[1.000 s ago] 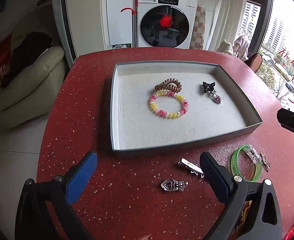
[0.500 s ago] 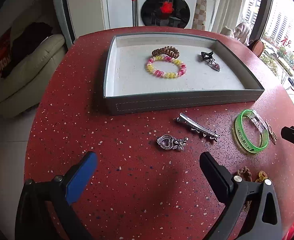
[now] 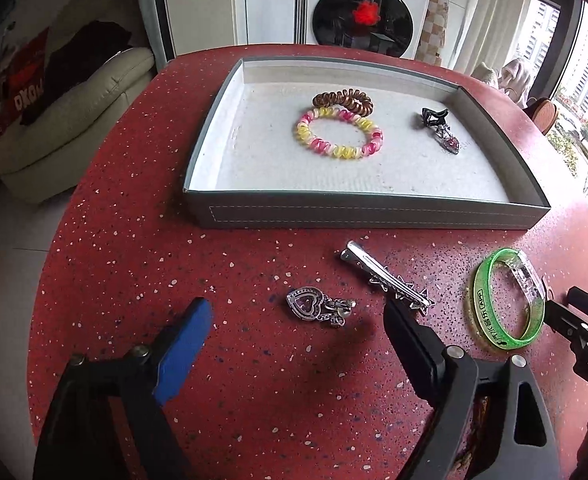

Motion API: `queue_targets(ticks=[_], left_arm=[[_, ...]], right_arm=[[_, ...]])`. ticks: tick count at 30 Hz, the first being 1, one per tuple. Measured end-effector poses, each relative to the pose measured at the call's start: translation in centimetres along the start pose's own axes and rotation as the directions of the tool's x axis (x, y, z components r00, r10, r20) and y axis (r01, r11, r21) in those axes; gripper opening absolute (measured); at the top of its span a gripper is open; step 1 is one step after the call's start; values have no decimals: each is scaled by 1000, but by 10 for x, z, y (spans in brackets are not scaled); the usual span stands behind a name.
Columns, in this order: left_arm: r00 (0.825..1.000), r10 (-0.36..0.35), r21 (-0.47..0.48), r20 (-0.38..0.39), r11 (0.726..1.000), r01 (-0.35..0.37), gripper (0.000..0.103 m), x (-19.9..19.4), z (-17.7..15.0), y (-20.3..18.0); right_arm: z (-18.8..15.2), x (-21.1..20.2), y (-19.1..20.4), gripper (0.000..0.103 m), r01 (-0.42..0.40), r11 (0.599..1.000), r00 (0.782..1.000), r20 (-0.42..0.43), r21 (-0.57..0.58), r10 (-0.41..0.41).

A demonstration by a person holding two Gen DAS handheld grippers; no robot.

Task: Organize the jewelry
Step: 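Withdraw both tools from the tray toward the remaining jewelry, then grasp the cream three-prong hair clip with the right tool while the left tool closes on the silver heart charm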

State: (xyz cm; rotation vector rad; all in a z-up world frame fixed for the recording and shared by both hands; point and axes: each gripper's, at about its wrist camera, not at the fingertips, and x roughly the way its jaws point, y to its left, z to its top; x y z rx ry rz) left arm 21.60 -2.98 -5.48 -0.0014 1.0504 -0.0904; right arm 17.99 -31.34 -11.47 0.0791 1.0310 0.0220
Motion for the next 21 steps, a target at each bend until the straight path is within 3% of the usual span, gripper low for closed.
queue_targets(ticks=[5,10,15,21], left_arm=[[1000,12,36,3,999,-13,98,4,-3,-3],[1000,-6,64,14,998,5,92,1,-4,-5],[999,-33,109,24,994,30,69,-4,-6,-11],[998,-61,124,30,991,57,42,-8,-8,-7]], right_arm=[[5,6,16,62,37,995,999,9,-94,-36],[6,6,22,46,19,994,1000,9,-112,-18],[5,3,28,21,21,993,1000,3,-117,-20],[0,-3,25,21,33,996,999,11,-89,-32]])
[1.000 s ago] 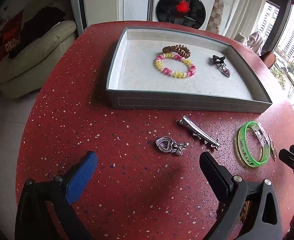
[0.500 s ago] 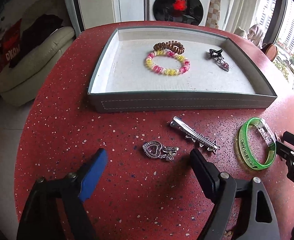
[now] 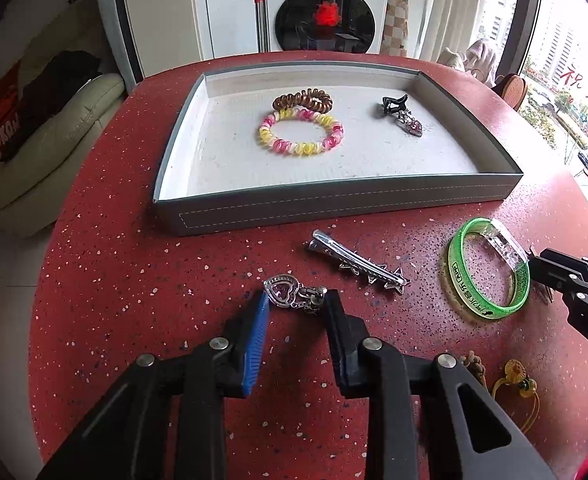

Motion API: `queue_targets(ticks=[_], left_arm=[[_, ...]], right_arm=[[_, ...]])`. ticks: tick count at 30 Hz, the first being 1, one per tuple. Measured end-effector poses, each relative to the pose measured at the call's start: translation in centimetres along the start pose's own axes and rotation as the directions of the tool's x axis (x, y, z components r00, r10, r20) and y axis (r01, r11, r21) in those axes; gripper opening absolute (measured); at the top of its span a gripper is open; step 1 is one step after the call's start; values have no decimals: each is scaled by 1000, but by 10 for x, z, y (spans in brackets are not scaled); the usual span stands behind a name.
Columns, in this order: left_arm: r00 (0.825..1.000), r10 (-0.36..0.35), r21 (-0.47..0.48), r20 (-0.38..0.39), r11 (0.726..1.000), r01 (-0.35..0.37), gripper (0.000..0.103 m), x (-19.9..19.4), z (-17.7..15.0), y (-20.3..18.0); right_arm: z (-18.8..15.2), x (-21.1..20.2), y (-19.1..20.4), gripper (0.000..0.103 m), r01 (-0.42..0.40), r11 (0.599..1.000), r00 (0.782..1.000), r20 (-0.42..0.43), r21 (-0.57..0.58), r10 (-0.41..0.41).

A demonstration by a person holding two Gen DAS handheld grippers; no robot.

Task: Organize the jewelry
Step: 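Grasp the cream three-prong hair clip with the right tool while the left tool closes on the silver heart charm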

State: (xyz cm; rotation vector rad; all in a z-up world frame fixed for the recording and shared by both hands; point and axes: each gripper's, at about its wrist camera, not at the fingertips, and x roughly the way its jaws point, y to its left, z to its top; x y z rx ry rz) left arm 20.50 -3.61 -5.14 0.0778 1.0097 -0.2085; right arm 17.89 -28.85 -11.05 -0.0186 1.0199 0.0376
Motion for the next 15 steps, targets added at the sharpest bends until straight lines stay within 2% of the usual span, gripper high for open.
queue_targets(ticks=[2,11,15], left_arm=[[1000,-28,-2,-3,1000,28,18,-1,-1,3],[992,-121,-24,35,992,122,18,-17,-4,18],[990,-129,-32,50,991,131,18,-25,0,24]], right_arm=[[-1,-5,-3,21,-8,1000,1000,12,22,8],[-4,-24,-11,21,-41,996,998,56,81,37],[-4,-28,-11,21,-61,994,996,67,95,54]])
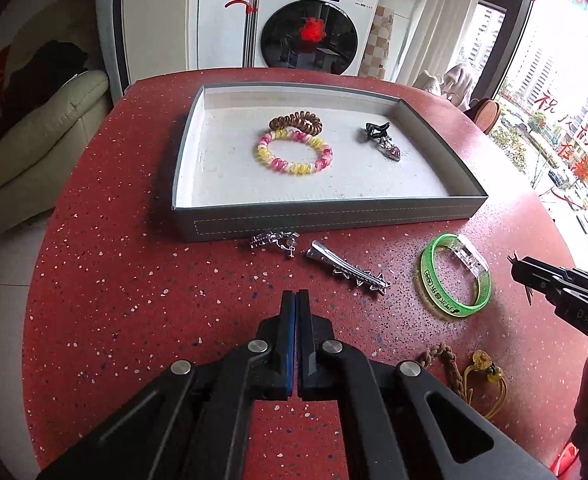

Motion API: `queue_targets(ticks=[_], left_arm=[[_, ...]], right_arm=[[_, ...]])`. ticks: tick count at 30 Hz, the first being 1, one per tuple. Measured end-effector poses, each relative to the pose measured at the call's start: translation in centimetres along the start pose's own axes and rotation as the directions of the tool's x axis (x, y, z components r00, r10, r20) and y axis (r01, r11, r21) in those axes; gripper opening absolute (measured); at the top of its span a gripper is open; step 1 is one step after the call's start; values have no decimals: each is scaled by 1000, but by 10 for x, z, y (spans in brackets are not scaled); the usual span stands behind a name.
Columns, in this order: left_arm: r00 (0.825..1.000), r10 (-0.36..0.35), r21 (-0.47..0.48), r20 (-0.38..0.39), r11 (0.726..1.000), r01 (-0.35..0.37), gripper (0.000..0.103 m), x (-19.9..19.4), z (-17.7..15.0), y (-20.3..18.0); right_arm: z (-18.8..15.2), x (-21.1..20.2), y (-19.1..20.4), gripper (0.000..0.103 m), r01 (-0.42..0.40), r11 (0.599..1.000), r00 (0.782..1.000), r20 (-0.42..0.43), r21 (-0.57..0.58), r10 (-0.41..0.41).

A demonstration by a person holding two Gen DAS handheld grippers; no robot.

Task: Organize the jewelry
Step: 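Grasp the cream three-prong hair clip with the right tool while the left tool closes on the silver heart charm, then lift the cream hair clip with the right tool while the left tool opens beside the silver heart charm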

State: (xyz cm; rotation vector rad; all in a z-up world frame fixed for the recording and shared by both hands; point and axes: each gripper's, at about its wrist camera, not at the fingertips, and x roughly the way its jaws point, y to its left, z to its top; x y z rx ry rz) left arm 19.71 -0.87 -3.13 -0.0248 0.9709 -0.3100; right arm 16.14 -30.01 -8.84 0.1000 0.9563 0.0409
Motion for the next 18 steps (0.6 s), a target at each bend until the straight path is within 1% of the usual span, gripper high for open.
queue_targets(ticks=[4,6,9,10,12,13,14,16,18], left_arm=[[1000,16,-45,17,999,-15,18,1,5,6],[999,31,-64,-6,997,-32,19,6,6,10],[998,62,-58,-30,996,-64,19,16,4,13],[997,61,-61,-39,996,-63,23,19,3,14],[996,56,-81,-63,995,-61,103,24,2,16],[996,83,-89,-46,992,-86,103,22,0,17],[995,94,-76,-31,992,-96,103,21,0,15],[995,96,-60,-30,993,-98,103,21,2,11],[994,104,-84,-34,991,-107,103,20,4,7]], right_arm=[[1,0,2,21,-12,1000,1000,3,3,12],[1,0,3,21,-22,1000,1000,5,9,22],[1,-2,4,21,-39,999,999,10,16,39],[1,-2,4,21,-45,999,999,12,16,45],[0,-3,4,21,-51,999,999,14,16,50],[0,-3,4,21,-54,998,998,15,17,53],[-1,-4,5,21,-57,998,998,16,18,56],[-1,-4,5,21,-61,998,998,19,20,61],[0,-4,5,21,-68,997,998,21,21,67]])
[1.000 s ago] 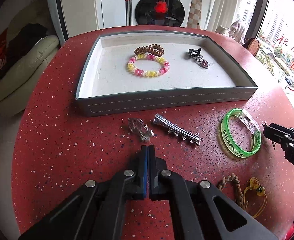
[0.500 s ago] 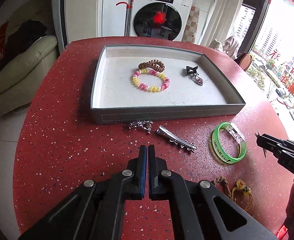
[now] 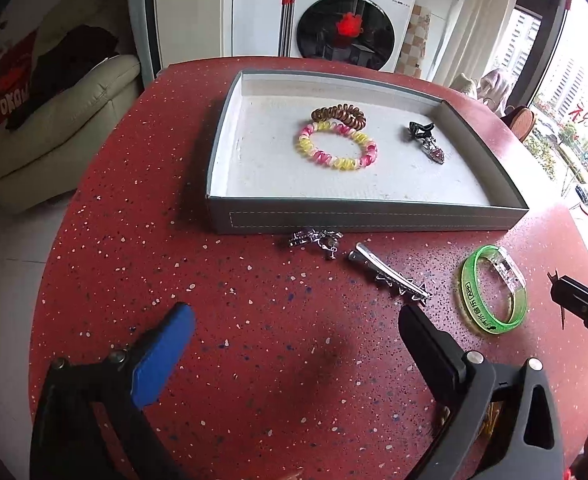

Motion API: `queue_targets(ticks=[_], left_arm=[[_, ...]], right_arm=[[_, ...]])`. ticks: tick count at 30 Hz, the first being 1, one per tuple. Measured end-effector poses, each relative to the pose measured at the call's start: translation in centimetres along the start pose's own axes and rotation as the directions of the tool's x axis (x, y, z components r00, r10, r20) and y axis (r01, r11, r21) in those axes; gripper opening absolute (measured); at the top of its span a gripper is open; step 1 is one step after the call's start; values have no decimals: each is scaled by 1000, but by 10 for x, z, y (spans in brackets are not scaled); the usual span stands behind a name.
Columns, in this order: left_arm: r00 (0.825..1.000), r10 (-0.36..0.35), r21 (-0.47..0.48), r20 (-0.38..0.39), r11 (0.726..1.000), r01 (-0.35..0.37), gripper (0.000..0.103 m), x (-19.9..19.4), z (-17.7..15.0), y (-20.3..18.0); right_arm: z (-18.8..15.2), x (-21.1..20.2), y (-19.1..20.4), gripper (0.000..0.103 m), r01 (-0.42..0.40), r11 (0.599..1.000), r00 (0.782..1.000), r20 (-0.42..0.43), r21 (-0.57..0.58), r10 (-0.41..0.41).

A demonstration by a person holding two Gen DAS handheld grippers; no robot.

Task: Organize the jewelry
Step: 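Lift the cream hair clip with the right tool while the left tool opens beside the silver heart charm, then grasp the silver barrette with the left tool while the right tool holds the cream clip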

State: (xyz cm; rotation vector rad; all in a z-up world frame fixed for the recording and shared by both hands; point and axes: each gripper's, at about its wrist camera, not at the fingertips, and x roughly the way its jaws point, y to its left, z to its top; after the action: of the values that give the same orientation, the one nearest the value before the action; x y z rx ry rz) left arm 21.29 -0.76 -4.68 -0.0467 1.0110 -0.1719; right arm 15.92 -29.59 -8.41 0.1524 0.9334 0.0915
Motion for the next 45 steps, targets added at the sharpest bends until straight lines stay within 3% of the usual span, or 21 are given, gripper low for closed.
queue_targets(ticks=[8,11,16,17,20,23,28,31,45], left_arm=[[998,25,-130,-65,991,-34,99,11,13,-30],[993,52,-174,-110,982,-70,87,22,14,-40],[986,125,-162,-113,976,-142,86,27,15,-56],[985,136,-152,-110,977,-151,80,27,14,-59],[990,109,-104,-88,988,-118,34,22,11,-63],[994,80,-76,-76,993,-86,33,17,5,-57],[999,-36,-24,-40,999,35,29,1,-9,-41],[997,-78,21,-17,997,78,20,-9,-11,-34],[989,-145,69,16,987,144,20,-29,0,-25]], right_arm=[[0,-10,-1,21,-19,1000,999,29,8,18],[-2,-17,-4,21,-30,999,999,45,16,29],[-3,-27,-10,21,-49,998,996,70,26,47],[-3,-28,-10,21,-50,998,996,74,27,48],[-4,-31,-11,21,-59,998,995,83,32,56],[-4,-32,-11,21,-63,997,994,89,38,60],[-3,-35,-9,21,-65,997,993,97,40,61],[0,-34,-8,21,-69,997,993,96,45,65],[7,-28,6,21,-81,996,993,84,40,78]])
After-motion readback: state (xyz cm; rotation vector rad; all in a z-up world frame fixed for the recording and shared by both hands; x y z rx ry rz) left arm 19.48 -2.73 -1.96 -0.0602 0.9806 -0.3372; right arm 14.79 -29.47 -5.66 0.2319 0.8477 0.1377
